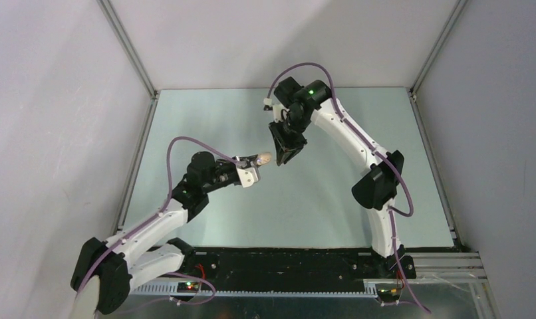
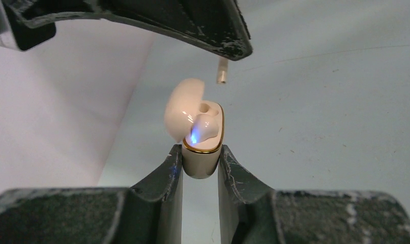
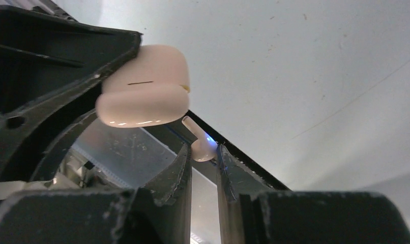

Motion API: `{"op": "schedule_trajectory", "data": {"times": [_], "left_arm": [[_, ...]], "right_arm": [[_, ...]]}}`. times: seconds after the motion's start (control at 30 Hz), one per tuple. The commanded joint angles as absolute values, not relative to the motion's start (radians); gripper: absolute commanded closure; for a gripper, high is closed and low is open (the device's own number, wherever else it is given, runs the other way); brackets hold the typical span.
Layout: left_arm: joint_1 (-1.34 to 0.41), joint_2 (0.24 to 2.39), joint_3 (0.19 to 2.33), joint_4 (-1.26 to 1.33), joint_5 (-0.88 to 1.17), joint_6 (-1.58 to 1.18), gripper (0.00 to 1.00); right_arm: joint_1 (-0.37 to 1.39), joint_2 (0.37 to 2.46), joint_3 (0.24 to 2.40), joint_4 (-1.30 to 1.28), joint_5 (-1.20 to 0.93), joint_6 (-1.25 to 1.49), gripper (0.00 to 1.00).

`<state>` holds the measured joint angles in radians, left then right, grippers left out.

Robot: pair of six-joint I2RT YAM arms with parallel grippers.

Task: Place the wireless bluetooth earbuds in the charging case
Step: Place the earbud at the center of the board.

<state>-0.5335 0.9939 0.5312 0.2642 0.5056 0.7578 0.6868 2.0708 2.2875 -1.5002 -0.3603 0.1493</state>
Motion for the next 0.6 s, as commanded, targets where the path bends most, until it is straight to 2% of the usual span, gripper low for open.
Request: {"op": "schedule_trajectory", "data": {"times": [0.0,0.23,0.33,0.57], "left_arm": [[-0.558,1.022,0.581,0.267,0.512,0.816,1.00],[-0.569,1.063,0.607,0.266,0.511,0.802,1.00],[-0.568,1.084,0.638,0.267,0.491,0.697,1.00],[-0.467,1.145,0.678,0.266,0.640,0.364,1.00]], "right_arm": [[0.652,2.089,2.291,-1.498,-0.459,0.202,1.00],[0.616,2.110,2.274,-1.497,-0.494,0.223,1.00],[0.615,2.109,2.269,-1.497,-0.478,0.220,1.00],[0.559,2.067,2.135,-1.471,-0.246,0.154,1.00]]}}
